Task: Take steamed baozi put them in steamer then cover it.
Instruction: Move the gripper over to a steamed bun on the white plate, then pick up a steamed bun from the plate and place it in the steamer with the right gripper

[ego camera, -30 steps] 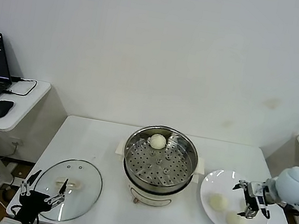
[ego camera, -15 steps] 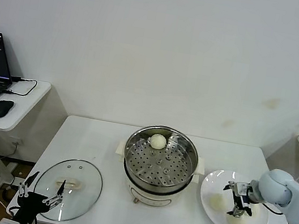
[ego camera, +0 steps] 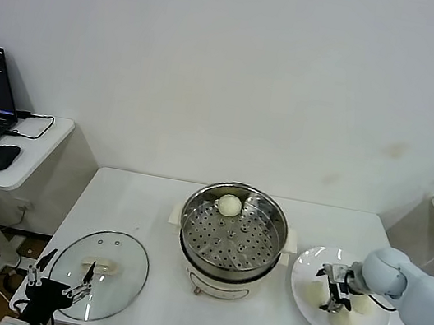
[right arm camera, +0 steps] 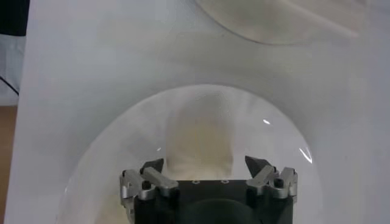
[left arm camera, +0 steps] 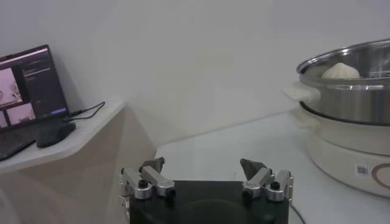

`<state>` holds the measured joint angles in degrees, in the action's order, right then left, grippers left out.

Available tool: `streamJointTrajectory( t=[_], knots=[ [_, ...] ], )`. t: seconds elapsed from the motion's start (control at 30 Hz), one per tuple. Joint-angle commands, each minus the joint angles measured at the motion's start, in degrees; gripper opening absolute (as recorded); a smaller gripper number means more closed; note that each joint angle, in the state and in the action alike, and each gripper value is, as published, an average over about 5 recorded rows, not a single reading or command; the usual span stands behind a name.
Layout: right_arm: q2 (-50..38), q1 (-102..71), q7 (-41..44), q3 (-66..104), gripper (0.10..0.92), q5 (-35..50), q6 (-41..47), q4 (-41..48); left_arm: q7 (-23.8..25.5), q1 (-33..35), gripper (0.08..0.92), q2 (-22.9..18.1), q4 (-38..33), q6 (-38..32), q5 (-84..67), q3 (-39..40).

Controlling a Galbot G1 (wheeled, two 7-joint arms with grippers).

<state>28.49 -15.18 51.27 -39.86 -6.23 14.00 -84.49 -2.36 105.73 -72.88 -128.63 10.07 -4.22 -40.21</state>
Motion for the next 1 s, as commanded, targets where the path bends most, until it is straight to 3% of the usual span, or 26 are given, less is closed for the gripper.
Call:
streamJointTrajectory(
  t=[0.03,0.3,1.0],
  knots=[
    [1.23,-0.57,-0.11,0.32,0.705,-0.35,0.35,1.04,-0.02,-0.03,0.823,-0.05,0.03,-0.01,0.02,0.03],
    [1.05,0.03,0.62,0.31,0.622,-0.14,0.38,0.89,-0.04,-0.07,0.823,-0.11,-0.19,0.0,0.01,0.07],
    [-7.03,37.64,4.7,-13.0,0.627,17.24,7.33,-11.55,0.01,-0.55,0.823,0.85,-1.3,0.06,-0.44,0.23]
  ],
)
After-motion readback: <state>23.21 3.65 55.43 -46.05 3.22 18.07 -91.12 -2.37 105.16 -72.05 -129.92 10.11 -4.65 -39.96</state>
